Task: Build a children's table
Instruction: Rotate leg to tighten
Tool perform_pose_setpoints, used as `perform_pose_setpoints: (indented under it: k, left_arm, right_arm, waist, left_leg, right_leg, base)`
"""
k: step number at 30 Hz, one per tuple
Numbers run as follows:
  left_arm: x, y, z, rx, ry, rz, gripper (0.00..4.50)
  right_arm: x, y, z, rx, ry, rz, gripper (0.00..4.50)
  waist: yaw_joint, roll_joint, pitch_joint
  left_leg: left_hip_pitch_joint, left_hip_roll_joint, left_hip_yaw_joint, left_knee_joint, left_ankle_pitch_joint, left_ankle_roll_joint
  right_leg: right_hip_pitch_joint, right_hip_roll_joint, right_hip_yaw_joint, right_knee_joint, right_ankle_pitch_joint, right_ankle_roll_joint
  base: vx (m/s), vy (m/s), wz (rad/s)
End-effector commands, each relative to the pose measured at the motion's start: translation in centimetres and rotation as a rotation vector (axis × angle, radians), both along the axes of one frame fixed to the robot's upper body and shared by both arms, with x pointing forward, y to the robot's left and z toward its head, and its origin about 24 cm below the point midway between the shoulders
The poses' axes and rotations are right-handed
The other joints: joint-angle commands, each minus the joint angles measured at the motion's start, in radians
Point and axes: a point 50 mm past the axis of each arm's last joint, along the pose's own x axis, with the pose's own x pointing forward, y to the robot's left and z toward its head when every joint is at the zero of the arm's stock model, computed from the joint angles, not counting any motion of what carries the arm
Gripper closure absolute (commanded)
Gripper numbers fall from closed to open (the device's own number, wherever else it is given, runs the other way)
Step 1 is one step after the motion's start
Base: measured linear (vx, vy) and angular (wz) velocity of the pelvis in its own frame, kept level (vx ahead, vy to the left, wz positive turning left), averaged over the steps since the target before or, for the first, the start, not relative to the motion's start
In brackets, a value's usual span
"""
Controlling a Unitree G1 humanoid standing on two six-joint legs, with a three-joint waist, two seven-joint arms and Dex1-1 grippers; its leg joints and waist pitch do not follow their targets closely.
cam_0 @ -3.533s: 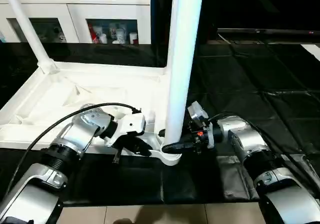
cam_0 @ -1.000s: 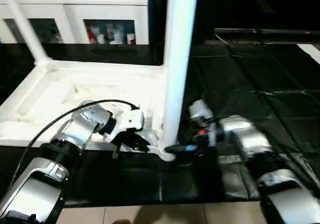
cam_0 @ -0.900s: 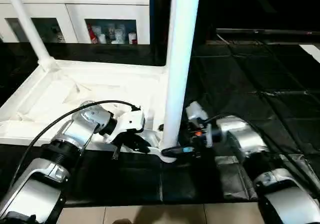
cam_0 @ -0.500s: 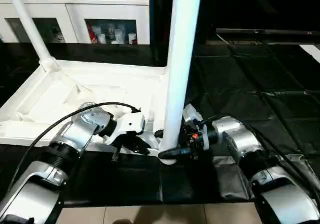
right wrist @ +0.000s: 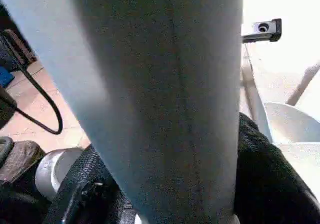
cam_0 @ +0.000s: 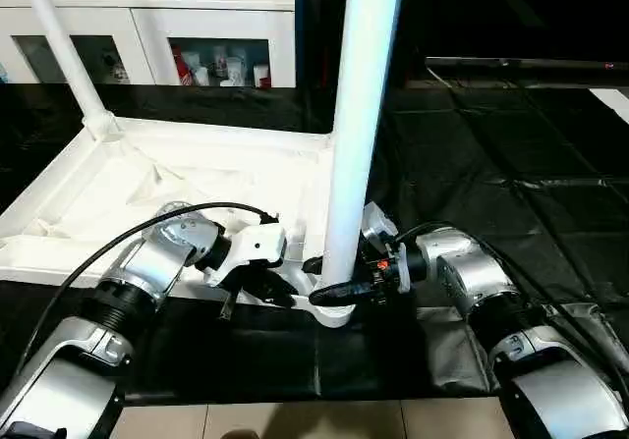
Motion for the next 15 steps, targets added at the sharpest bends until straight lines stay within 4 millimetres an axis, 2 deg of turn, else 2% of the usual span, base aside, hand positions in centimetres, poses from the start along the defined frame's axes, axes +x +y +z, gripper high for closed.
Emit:
perform_pose_setpoints:
  k: [1, 7, 8, 9, 10, 11, 12, 13, 14, 15]
  left_arm:
    - [-0.6, -0.4, -1.0, 0.031, 0.03, -0.017, 4.5]
    - [-0.2, -0.4, -1.1, 0.006, 0.041, 0.057, 4.5]
    - [0.0, -0.6, -1.0, -0.004, 0.04, 0.084, 4.5]
    - [0.5, -0.8, -1.0, -0.024, 0.035, 0.139, 4.5]
    - [1.0, -1.2, -0.9, -0.044, 0.025, 0.195, 4.5]
    - [1.4, -1.6, -0.8, -0.061, 0.018, 0.238, 4.5]
    - [1.5, -1.7, -0.8, -0.068, 0.015, 0.256, 4.5]
    - [1.7, -1.9, -0.7, -0.077, 0.011, 0.278, 4.5]
    - [1.7, -1.9, -0.7, -0.077, 0.011, 0.278, 4.5]
    - [2.0, -2.2, -0.7, -0.088, 0.002, 0.307, 4.5]
  right_arm:
    - [-0.5, 0.4, -0.1, 0.014, 0.028, 0.059, 2.2]
    - [-0.7, 0.6, -0.2, 0.051, 0.025, 0.018, 2.26]
    - [-0.6, 0.8, -0.4, 0.053, 0.02, -0.021, 2.27]
    - [-0.4, 1.0, -0.7, 0.051, 0.005, -0.102, 2.27]
    - [-0.3, 1.3, -1.2, 0.043, -0.007, -0.186, 2.28]
    - [-0.1, 1.5, -1.5, 0.034, -0.002, -0.252, 2.3]
    - [-0.1, 1.6, -1.7, 0.029, 0.002, -0.279, 2.35]
    - [0.0, 1.8, -1.9, 0.022, 0.007, -0.319, 2.36]
    - [0.0, 1.8, -1.9, 0.022, 0.007, -0.319, 2.36]
    - [0.2, 2.0, -2.1, 0.014, 0.015, -0.373, 2.38]
  waist:
    - [-0.009, 0.006, -0.069]
    - [-0.009, 0.009, -0.069]
    - [-0.008, 0.013, -0.069]
    - [-0.008, 0.006, -0.067]
    - [-0.01, 0.006, -0.065]
    - [-0.012, 0.006, -0.061]
    - [-0.015, 0.004, -0.059]
    - [-0.016, 0.003, -0.057]
    - [-0.016, 0.003, -0.057]
    - [-0.022, 0.002, -0.055]
  left_leg:
    - [0.005, 0.035, -0.003, -0.069, -0.209, 0.028]
    - [0.006, 0.034, -0.003, -0.069, -0.216, 0.027]
    - [0.006, 0.035, -0.003, -0.069, -0.217, 0.025]
    - [0.005, 0.033, -0.003, -0.069, -0.224, 0.021]
    - [0.005, 0.033, -0.002, -0.071, -0.229, 0.018]
    - [0.009, 0.03, -0.003, -0.072, -0.255, 0.005]
    - [0.011, 0.026, -0.007, -0.074, -0.275, -0.006]
    - [0.015, 0.024, -0.007, -0.072, -0.291, -0.003]
    - [0.015, 0.024, -0.007, -0.072, -0.291, -0.003]
    - [0.013, 0.023, -0.009, -0.073, -0.293, 0.002]
  right_leg:
    - [0.054, -0.066, 0.06, -0.069, -0.252, -0.207]
    - [0.054, -0.064, 0.06, -0.068, -0.239, -0.213]
    - [0.054, -0.065, 0.06, -0.068, -0.239, -0.213]
    - [0.055, -0.066, 0.06, -0.071, -0.259, -0.208]
    - [0.054, -0.065, 0.06, -0.073, -0.277, -0.2]
    - [0.05, -0.068, 0.06, -0.083, -0.353, -0.178]
    - [0.051, -0.068, 0.057, -0.09, -0.428, -0.153]
    - [0.047, -0.071, 0.056, -0.101, -0.499, -0.127]
    - [0.047, -0.071, 0.056, -0.101, -0.499, -0.127]
    - [0.048, -0.073, 0.055, -0.109, -0.549, -0.102]
  base:
    - [0.0, 0.0, 0.0]
    - [0.0, 0.0, 0.0]
    - [0.0, 0.0, 0.0]
    - [0.0, 0.0, 0.0]
    - [0.0, 0.0, 0.0]
    - [0.0, 0.0, 0.0]
    - [0.0, 0.0, 0.0]
    - [0.0, 0.0, 0.0]
    - [0.0, 0.0, 0.0]
    - [0.0, 0.0, 0.0]
